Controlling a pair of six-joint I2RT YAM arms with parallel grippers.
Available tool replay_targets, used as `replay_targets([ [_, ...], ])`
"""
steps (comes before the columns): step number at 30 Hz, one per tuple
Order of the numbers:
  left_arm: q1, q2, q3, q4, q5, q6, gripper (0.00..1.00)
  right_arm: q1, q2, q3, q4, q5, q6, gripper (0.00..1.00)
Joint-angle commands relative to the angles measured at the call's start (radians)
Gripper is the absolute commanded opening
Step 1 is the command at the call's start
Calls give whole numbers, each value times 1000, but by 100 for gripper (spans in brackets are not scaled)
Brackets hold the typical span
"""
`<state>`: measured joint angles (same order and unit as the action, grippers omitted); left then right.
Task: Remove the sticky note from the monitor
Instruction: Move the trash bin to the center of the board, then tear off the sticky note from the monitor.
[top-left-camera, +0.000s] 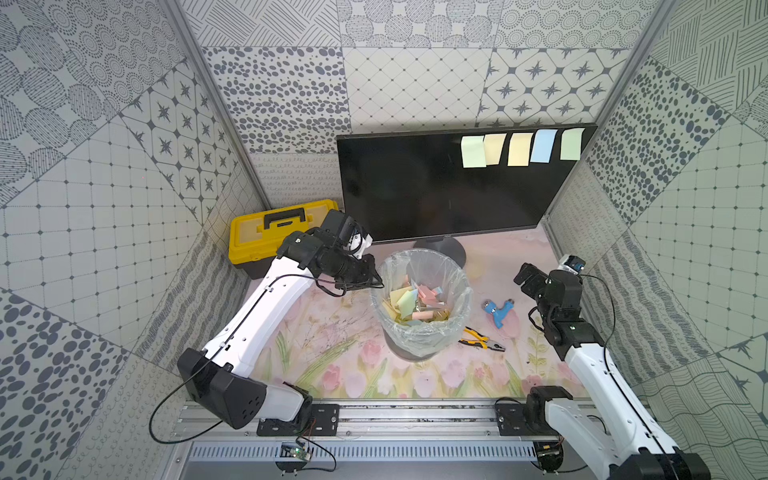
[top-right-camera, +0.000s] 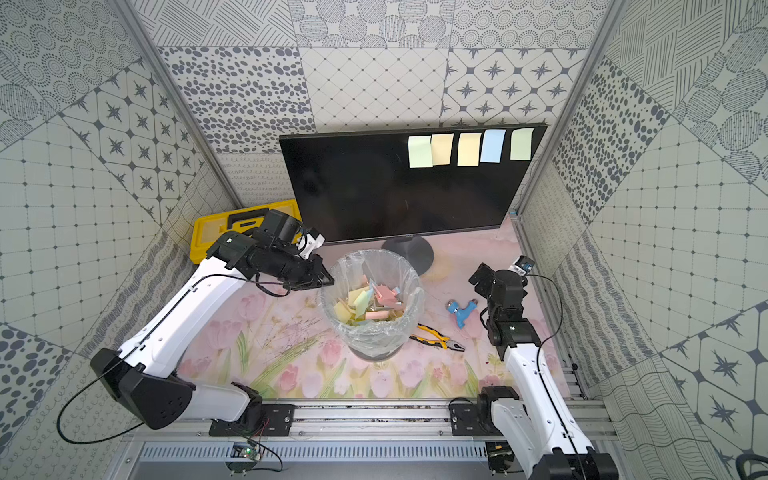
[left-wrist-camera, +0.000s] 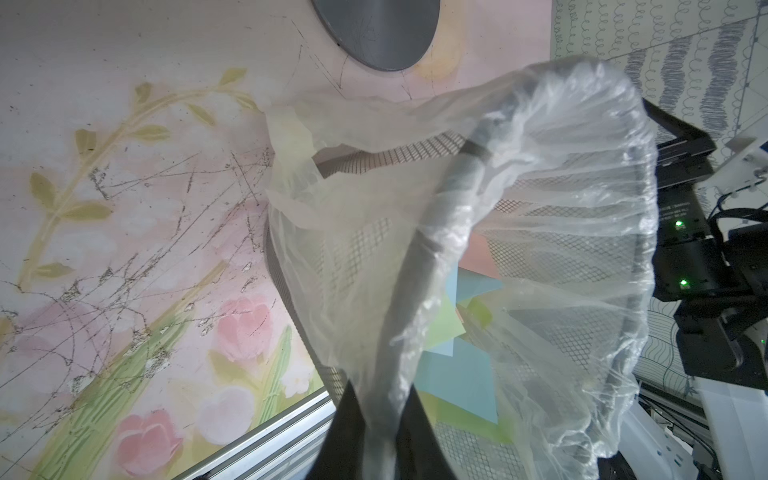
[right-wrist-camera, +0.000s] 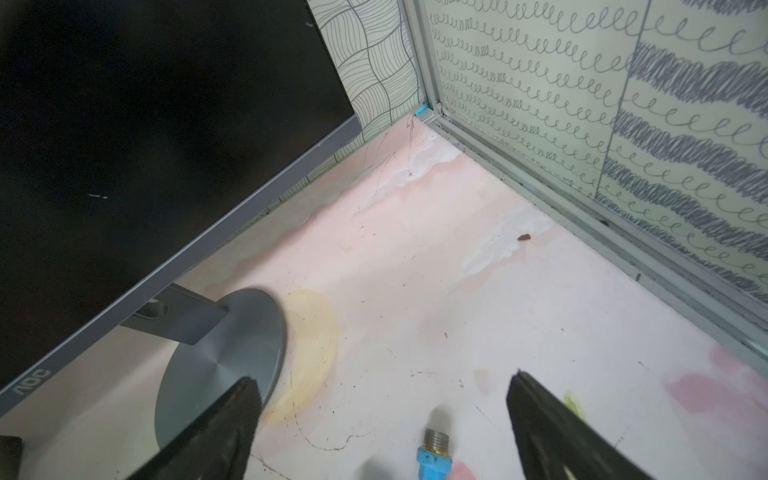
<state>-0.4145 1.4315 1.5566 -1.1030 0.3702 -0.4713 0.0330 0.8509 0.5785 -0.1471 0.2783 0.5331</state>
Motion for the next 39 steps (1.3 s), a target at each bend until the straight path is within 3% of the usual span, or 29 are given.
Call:
replay_targets([
  [1,-33,24,12,-18,46,-38,26,0,-19,48,31,-9,-34,97],
  [3,-33,24,32,-23,19,-27,35,0,-23,64,28,-22,-45,97],
  [14,-32,-29,36,-8,-156,-41,62,-2,-25,272,-39,-89,-119,97],
  [22,-10,-194,-24,185,-427,-39,99,-2,-15,471,-74,-164,-56,97],
  [26,27,-271,-67,335,-519,-20,99,-33,36,597,-117,-253,-11,97],
  [34,158,-309,-68,470,-562,6,99,-394,189,719,-113,-734,308,97],
  [36,171,-313,-74,492,-570,11,99,-505,229,689,-19,-876,466,97],
  [39,179,-314,-81,523,-576,12,99,-588,276,595,293,-993,719,92],
])
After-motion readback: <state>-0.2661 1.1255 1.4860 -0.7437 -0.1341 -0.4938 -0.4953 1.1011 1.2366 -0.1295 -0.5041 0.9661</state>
